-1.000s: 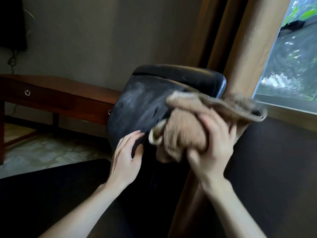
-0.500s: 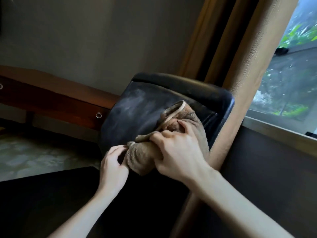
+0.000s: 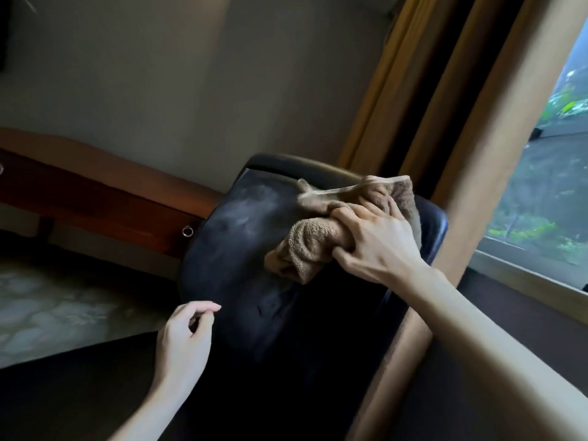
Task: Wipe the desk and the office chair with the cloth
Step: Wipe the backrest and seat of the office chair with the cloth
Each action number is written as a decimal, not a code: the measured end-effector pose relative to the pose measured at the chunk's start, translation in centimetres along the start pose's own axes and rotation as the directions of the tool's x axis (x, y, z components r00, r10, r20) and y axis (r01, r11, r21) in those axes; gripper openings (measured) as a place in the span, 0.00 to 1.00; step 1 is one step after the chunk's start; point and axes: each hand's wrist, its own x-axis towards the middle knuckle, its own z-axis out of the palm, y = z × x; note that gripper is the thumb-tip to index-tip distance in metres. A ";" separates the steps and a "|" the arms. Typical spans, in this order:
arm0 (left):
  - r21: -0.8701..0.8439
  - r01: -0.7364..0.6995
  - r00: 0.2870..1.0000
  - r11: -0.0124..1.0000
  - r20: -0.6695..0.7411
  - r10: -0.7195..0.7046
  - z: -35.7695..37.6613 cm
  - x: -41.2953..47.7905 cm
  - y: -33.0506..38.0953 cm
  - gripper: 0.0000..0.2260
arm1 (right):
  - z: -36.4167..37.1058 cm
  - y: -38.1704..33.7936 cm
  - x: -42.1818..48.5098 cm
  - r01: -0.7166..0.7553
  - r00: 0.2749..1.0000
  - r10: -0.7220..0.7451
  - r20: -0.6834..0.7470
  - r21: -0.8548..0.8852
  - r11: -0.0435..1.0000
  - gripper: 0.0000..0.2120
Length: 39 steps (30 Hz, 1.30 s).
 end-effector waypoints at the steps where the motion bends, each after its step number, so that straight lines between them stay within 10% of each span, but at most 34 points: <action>1: 0.006 0.036 0.999 0.999 -0.010 -0.036 -0.1 -0.1 -0.5 0.14 | 0.3 -0.2 -0.1 0.003 1.000 -0.003 0.004 0.012 1.000 0.30; 11: 0.002 0.066 0.997 0.998 -0.026 -0.066 0.2 -0.3 -0.3 0.13 | 4.0 -7.4 -5.2 0.293 0.949 -0.299 0.104 0.068 0.954 0.25; 18: -0.049 0.076 0.987 0.996 0.145 -0.068 1.4 -3.2 1.0 0.08 | 7.3 -14.5 -9.5 0.624 0.708 -0.584 0.396 0.035 0.781 0.21; 26: -0.076 -0.031 0.987 0.997 0.156 0.043 1.2 -2.9 3.6 0.14 | 0.3 -4.0 1.1 0.341 0.909 -0.338 -0.243 -0.033 0.940 0.22; 32: -0.021 0.037 0.972 0.999 0.235 -0.031 1.5 -3.8 1.8 0.11 | 1.8 0.1 7.5 0.002 0.981 0.002 0.194 -0.024 1.000 0.40; 39: -0.130 0.186 0.982 0.974 0.049 -0.181 1.2 -2.6 -1.3 0.09 | 4.0 -1.9 7.0 0.112 0.987 -0.107 0.123 -0.037 0.993 0.41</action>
